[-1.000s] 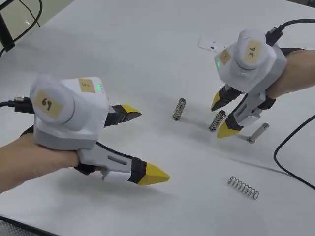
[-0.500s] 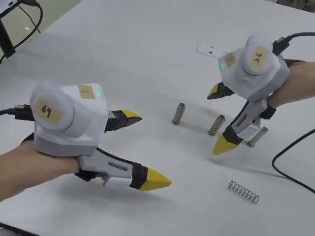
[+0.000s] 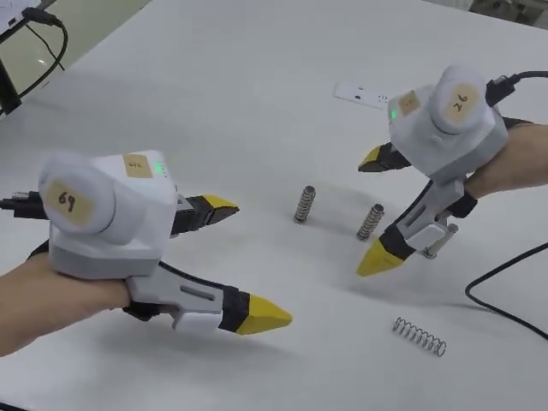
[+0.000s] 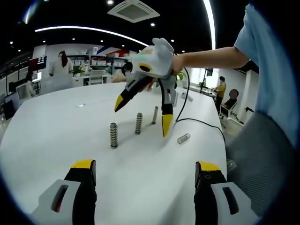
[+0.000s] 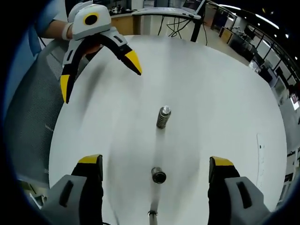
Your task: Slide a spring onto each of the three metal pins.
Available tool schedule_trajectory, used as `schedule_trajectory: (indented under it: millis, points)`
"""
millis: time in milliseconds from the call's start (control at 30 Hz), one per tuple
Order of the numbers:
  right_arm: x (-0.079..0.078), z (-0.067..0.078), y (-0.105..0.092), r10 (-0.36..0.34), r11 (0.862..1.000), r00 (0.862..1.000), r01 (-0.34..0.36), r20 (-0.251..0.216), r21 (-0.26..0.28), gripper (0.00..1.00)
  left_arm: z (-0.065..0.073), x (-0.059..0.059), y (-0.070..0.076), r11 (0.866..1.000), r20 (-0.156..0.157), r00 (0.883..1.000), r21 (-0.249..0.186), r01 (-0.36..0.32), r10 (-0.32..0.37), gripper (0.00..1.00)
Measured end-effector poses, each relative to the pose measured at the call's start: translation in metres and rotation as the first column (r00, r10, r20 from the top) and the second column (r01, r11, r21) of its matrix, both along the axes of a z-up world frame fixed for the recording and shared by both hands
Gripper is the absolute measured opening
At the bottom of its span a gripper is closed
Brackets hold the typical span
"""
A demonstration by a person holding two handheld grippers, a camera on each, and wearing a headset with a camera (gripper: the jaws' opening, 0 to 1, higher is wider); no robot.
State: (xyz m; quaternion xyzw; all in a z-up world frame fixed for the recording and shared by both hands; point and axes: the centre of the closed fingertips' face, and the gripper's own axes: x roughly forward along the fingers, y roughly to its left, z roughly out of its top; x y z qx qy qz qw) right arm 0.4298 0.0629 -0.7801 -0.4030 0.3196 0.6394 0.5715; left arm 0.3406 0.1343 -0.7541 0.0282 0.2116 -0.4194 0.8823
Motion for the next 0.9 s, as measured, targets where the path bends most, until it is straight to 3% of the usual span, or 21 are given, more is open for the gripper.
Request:
schedule_trajectory:
  millis: [167, 367, 667, 900]
  points:
    - [-0.004, 0.010, -0.004, -0.067, 0.995, 0.998, 0.068, -0.014, 0.072, 0.92, 0.004, 0.001, -0.002, 1.000, 0.007, 1.000, -0.002, 0.007, -0.007, 0.84]
    - [-0.008, 0.013, -0.016, -0.121, 0.986, 0.993, 0.121, -0.011, 0.114, 0.92, 0.006, 0.003, -0.008, 1.000, 0.013, 1.000, 0.001, 0.020, -0.020, 0.84]
    - [-0.010, 0.025, -0.034, -0.241, 0.949, 0.970, 0.243, -0.035, 0.199, 0.92, 0.009, 0.003, -0.011, 0.999, 0.017, 0.999, 0.018, 0.040, -0.040, 0.84]
    - [-0.017, 0.025, -0.055, -0.305, 0.925, 0.951, 0.308, -0.051, 0.223, 0.92, 0.014, 0.007, -0.016, 0.999, 0.030, 0.998, 0.015, 0.053, -0.053, 0.83]
